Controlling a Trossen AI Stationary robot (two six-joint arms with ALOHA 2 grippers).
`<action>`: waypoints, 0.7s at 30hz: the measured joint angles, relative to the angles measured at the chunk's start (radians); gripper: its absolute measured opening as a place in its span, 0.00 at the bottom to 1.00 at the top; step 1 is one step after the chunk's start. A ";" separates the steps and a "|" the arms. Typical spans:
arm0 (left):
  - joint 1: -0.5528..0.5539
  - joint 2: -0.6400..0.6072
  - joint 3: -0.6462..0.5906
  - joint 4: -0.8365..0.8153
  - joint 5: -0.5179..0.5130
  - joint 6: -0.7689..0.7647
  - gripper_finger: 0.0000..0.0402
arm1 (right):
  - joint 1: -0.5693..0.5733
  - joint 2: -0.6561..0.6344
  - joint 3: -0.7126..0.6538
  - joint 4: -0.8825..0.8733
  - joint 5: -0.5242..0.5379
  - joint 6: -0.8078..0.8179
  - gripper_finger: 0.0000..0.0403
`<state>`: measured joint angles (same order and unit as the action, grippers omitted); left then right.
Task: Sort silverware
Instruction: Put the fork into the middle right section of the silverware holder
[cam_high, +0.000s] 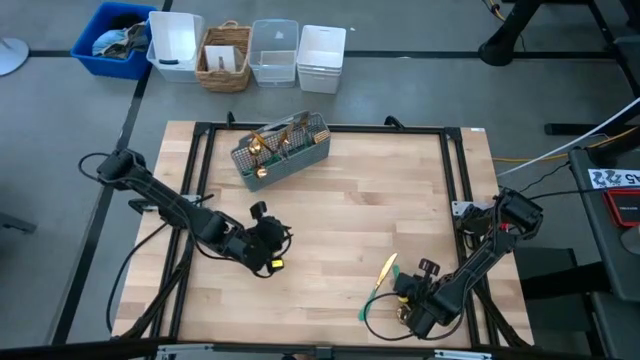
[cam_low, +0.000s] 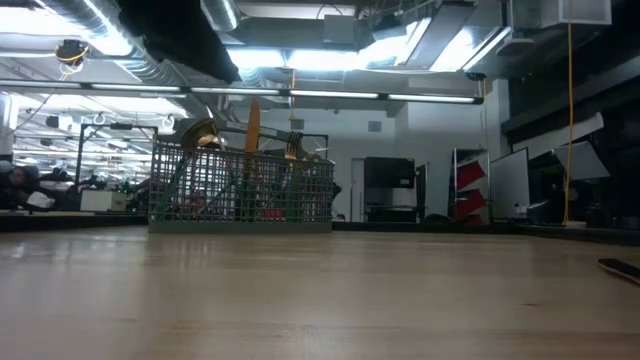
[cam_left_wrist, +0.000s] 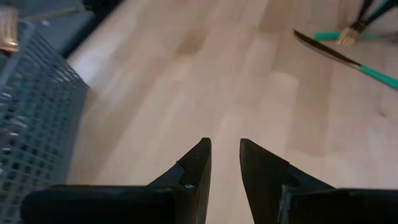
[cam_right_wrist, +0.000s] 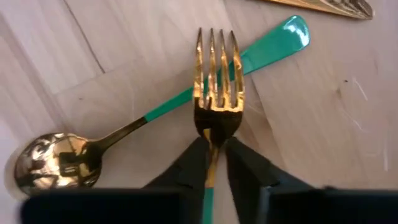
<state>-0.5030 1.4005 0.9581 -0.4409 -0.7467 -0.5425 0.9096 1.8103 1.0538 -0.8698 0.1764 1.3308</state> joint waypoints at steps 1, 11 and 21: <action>-0.001 -0.002 0.000 0.004 -0.018 0.005 0.19 | 0.000 0.000 0.000 -0.002 0.000 0.000 0.09; -0.003 -0.043 0.000 0.012 -0.136 0.047 0.18 | -0.008 -0.025 0.023 -0.072 -0.009 -0.001 0.05; -0.009 -0.090 0.000 0.005 -0.271 0.054 0.18 | -0.040 -0.172 0.082 -0.273 0.236 -0.037 0.04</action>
<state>-0.5117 1.3101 0.9581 -0.4355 -1.0180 -0.4889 0.8695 1.6383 1.1356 -1.1431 0.4121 1.2943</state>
